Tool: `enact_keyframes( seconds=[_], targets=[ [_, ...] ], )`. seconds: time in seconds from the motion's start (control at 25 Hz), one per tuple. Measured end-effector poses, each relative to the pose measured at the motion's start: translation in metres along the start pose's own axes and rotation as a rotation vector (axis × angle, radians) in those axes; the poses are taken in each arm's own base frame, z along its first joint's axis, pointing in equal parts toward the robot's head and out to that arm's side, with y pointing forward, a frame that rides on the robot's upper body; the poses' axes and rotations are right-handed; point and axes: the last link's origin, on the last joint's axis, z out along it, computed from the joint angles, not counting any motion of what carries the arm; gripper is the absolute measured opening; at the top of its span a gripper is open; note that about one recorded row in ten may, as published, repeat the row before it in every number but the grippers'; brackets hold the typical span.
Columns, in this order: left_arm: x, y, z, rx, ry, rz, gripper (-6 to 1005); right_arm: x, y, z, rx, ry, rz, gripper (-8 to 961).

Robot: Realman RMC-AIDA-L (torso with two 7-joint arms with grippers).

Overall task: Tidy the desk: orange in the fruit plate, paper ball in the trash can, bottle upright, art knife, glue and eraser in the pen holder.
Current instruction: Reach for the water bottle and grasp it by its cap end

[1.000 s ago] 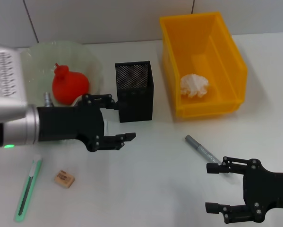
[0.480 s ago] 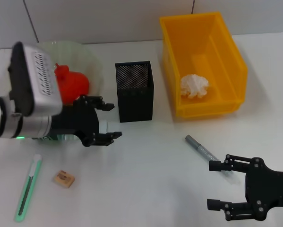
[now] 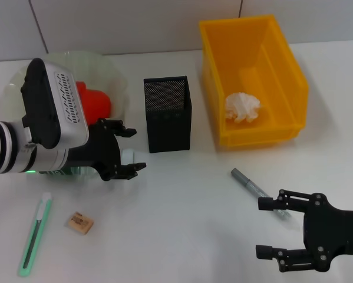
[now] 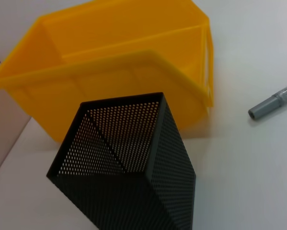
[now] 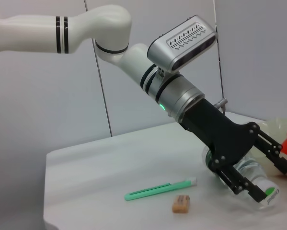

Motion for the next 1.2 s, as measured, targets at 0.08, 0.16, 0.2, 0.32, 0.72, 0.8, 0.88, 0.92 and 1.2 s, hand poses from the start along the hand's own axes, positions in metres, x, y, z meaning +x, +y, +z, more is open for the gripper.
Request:
enact_keyframes(
  seconds=[0.08, 0.16, 0.2, 0.32, 0.72, 0.8, 0.88, 0.92, 1.2],
  targets=[
    [-0.001, 0.000, 0.000, -0.001, -0.008, -0.003, 683, -0.001, -0.001, 0.001, -0.003, -0.001, 0.001, 820],
    [-0.005, 0.001, 0.001, -0.007, -0.031, -0.006, 680, -0.003, -0.003, 0.003, -0.007, -0.002, 0.001, 820],
    [-0.005, 0.001, 0.001, -0.007, -0.031, -0.006, 679, -0.003, -0.003, 0.003, -0.007, -0.002, 0.001, 820],
    [-0.008, 0.002, 0.002, -0.011, -0.044, -0.011, 674, -0.003, -0.003, 0.003, -0.009, -0.004, 0.002, 820],
    [-0.007, 0.005, 0.008, -0.008, -0.063, 0.012, 658, -0.002, -0.004, 0.007, -0.016, -0.006, 0.016, 820],
    [-0.007, 0.007, 0.011, -0.007, -0.073, 0.027, 654, -0.002, -0.004, 0.007, -0.017, -0.006, 0.015, 820],
    [-0.007, 0.007, 0.012, -0.007, -0.080, 0.034, 651, -0.002, -0.004, 0.007, -0.017, -0.006, 0.016, 820],
    [-0.008, 0.007, 0.012, -0.006, -0.082, 0.035, 650, -0.002, -0.004, 0.007, -0.017, -0.005, 0.016, 820],
    [-0.007, 0.011, 0.016, -0.005, -0.103, 0.079, 500, -0.001, -0.003, 0.006, -0.015, -0.003, 0.021, 820]
  ],
)
